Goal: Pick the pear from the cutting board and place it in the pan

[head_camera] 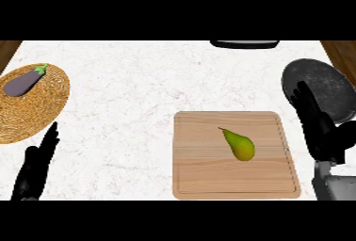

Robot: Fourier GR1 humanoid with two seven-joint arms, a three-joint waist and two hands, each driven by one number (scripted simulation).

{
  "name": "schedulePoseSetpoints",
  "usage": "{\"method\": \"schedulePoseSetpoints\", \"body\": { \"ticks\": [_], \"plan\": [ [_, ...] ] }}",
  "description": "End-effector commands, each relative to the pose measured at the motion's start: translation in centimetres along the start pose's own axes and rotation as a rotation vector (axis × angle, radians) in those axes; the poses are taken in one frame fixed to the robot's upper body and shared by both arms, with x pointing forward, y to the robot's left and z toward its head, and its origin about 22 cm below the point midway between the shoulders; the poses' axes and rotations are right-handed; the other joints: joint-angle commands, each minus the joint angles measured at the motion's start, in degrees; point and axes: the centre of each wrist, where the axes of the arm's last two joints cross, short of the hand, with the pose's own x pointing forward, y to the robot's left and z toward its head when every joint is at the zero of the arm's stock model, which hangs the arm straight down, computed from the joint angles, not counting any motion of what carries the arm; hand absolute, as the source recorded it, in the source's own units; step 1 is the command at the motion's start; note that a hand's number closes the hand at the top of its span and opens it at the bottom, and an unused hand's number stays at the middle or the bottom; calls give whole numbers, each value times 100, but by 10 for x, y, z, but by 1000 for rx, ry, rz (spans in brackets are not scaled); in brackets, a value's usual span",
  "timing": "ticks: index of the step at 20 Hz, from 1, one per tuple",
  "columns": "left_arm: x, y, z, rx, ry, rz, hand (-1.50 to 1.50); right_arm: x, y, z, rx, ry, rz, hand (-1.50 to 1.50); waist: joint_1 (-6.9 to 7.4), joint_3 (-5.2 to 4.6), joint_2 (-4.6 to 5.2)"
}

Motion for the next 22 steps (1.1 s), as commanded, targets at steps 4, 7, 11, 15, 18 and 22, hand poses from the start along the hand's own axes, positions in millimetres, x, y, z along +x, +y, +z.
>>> {"method": "schedulePoseSetpoints", "body": {
  "ticks": [4,7,11,15,18,22],
  "plan": [
    [55,-60,2,-291,-170,193,0,49,86,-18,672,-217,112,150,476,143,-89],
    [61,-78,8,-385,-174,251,0,117,70,-30,717,-565,543,150,560,-45,-396],
    [96,-104,11,-551,-206,393,0,73,102,-47,939,-610,294,-150,369,181,-43],
    [93,-95,9,-531,-192,405,0,61,93,-71,1058,-716,277,-150,296,175,-109],
    [89,-100,6,-528,-166,408,0,82,97,-66,1247,-668,650,-150,235,158,-161],
    [85,-93,4,-536,-170,412,0,101,102,-64,1324,-649,1086,-150,208,148,-207]
  ]
}}
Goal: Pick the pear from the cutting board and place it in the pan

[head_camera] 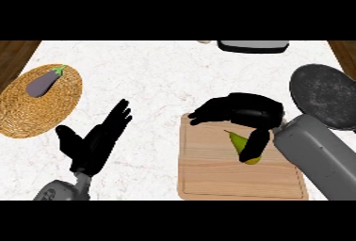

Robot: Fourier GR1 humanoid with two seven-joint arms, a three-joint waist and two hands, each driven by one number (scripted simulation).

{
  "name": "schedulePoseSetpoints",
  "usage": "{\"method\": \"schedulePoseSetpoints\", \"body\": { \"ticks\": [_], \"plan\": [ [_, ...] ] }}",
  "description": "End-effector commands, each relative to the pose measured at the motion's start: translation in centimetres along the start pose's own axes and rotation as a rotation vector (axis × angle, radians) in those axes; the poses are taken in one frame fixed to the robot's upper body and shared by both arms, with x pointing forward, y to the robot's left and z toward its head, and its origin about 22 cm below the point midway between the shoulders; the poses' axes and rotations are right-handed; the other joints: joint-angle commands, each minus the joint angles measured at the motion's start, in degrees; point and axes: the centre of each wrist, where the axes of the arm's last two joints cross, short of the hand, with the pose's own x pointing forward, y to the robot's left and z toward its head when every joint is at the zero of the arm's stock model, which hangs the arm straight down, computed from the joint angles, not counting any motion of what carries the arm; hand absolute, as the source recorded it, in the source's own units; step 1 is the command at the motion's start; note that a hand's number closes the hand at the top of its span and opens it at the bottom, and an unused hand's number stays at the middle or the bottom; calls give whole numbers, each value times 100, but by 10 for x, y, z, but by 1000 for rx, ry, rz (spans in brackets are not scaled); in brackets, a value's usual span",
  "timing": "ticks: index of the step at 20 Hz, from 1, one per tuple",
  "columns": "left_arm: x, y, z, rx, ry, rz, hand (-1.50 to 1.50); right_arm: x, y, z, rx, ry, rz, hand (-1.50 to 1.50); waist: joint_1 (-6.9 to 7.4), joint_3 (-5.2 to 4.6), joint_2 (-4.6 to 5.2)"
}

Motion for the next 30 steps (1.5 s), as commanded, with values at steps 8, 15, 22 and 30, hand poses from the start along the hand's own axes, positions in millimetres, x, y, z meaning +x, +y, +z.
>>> {"method": "schedulePoseSetpoints", "body": {
  "ticks": [8,15,22,30],
  "plan": [
    [-5,4,-3,8,12,17,0,53,6,-56,576,286,603,-150,-173,-5,-57],
    [-5,0,-3,44,12,13,0,79,64,-59,788,385,701,-150,-293,8,-61],
    [6,0,-2,24,3,23,0,86,95,-40,732,449,687,-150,-274,11,-52],
    [16,20,-4,21,-3,11,0,50,97,-34,685,477,843,-150,-234,12,-33]
  ]
}}
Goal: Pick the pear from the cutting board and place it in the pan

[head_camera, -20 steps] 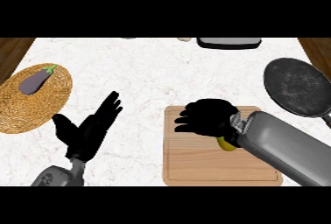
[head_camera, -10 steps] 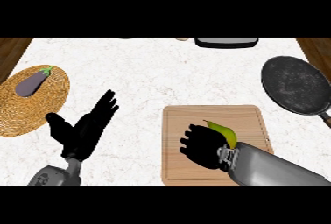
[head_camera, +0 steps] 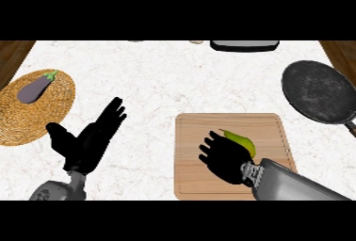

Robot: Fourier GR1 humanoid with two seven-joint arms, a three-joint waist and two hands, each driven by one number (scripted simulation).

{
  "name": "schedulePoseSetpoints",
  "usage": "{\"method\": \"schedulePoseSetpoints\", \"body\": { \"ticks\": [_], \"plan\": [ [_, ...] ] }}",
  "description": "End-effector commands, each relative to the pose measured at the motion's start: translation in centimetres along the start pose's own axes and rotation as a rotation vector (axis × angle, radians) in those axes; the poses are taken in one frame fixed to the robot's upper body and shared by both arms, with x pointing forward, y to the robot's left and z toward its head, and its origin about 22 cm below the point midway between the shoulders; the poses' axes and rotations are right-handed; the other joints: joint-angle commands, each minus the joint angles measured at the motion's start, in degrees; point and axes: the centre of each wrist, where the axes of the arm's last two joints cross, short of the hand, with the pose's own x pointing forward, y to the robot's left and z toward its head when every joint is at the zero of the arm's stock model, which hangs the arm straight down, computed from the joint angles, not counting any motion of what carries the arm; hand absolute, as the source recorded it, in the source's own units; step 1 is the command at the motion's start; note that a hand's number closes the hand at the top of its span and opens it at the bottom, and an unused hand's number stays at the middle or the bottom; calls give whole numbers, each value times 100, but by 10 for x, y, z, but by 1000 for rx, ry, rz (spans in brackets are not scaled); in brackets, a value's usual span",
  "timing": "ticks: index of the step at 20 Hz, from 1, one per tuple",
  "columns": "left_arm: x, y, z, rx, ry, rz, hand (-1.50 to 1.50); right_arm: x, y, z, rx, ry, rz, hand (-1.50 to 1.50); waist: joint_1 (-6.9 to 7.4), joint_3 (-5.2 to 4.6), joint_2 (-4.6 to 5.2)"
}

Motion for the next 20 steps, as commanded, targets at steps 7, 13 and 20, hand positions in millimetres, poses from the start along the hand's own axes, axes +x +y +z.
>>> {"method": "schedulePoseSetpoints", "body": {
  "ticks": [7,13,20],
  "plan": [
    [-1,5,-11,-7,-5,15,0,-31,15,-23,-22,55,36,-150,13,0,10],
    [-3,-8,-2,-6,16,9,0,-26,34,-34,-18,83,57,-150,10,0,3],
    [4,7,5,-7,2,6,0,-34,37,-43,-130,-13,99,150,32,1,2]
  ]
}}
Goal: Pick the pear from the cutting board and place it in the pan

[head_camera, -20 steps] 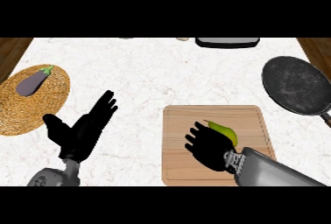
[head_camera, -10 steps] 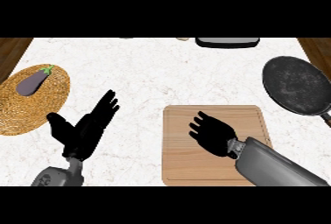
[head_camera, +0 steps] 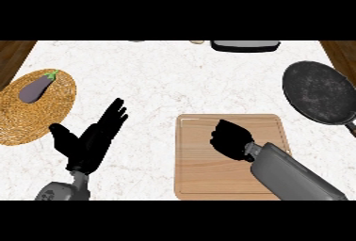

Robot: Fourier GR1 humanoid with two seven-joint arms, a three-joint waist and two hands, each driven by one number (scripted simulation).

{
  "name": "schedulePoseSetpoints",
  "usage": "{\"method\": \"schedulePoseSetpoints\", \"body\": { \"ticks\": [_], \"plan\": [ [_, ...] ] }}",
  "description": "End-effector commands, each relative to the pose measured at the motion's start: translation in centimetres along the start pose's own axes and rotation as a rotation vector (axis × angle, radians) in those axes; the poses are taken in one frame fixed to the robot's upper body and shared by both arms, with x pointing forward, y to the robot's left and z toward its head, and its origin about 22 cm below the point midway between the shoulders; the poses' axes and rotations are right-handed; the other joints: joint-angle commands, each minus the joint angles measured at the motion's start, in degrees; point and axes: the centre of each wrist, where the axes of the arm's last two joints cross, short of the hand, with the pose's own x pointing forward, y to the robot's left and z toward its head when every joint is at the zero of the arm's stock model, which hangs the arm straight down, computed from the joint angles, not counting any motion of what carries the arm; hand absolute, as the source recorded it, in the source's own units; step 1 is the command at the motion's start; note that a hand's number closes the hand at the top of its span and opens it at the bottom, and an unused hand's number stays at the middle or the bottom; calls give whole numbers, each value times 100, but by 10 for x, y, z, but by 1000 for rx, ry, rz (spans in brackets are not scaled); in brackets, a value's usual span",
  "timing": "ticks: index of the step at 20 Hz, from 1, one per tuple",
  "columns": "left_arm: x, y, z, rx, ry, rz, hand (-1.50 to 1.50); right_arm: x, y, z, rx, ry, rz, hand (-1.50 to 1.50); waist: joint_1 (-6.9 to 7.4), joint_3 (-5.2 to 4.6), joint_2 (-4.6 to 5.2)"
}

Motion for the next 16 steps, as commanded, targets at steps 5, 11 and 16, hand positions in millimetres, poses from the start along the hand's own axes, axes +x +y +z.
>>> {"method": "schedulePoseSetpoints", "body": {
  "ticks": [5,11,16],
  "plan": [
    [3,-6,-6,-5,-7,-1,0,1,5,-21,-101,-64,126,150,-8,3,19],
    [-8,14,8,93,13,26,0,-42,51,-4,-28,577,-772,150,-707,63,-10],
    [-6,11,11,49,7,7,0,-33,32,-15,-87,971,-1074,150,-334,12,-36]
  ]
}}
